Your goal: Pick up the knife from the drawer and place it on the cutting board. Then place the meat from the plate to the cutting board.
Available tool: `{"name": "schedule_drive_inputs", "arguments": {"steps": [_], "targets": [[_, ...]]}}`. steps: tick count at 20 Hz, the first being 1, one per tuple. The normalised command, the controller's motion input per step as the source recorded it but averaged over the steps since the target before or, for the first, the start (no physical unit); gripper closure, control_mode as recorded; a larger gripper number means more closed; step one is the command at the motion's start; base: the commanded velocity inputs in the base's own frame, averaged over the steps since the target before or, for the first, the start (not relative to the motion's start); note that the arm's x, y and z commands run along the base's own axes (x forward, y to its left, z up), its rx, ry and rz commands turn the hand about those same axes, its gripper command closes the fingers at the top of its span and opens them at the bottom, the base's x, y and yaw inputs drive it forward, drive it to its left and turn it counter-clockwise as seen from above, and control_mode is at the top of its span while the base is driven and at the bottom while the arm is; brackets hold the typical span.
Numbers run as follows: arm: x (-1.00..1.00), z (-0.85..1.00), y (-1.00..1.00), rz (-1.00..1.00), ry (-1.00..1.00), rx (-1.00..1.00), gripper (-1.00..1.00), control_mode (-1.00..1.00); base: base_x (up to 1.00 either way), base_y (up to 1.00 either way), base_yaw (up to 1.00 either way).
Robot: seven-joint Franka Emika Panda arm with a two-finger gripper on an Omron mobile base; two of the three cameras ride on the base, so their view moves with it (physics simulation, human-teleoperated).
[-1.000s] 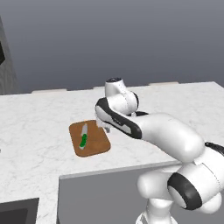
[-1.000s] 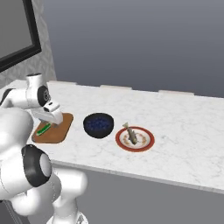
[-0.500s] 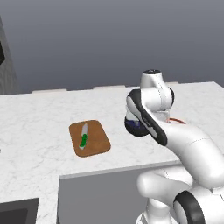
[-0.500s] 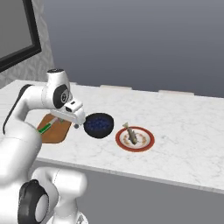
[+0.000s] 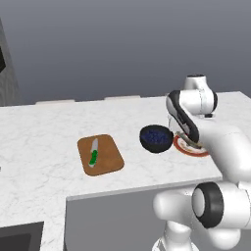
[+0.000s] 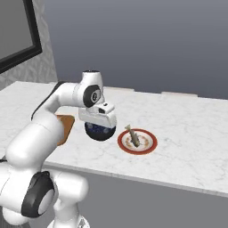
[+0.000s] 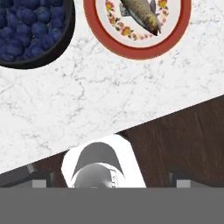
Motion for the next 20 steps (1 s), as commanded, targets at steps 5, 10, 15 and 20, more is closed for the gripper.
{"name": "schedule_drive_inputs", "arguments": {"steps": [5, 10, 15, 20], "targets": [[0.63, -0.03, -0.94, 0.02, 0.06, 0.01, -1.0, -1.0, 0.0, 0.0, 0.0], [0.56, -0.51, -0.45, 0.0, 0.0, 0.03, -1.0, -1.0, 0.0, 0.0, 0.0], [0.52, -0.85, -0.19, 0.15, -0.04, 0.04, -1.0, -1.0, 0.0, 0.0, 0.0], [0.35, -0.61, -0.19, 0.21, -0.06, 0.01, -1.0, -1.0, 0.0, 0.0, 0.0]]}}
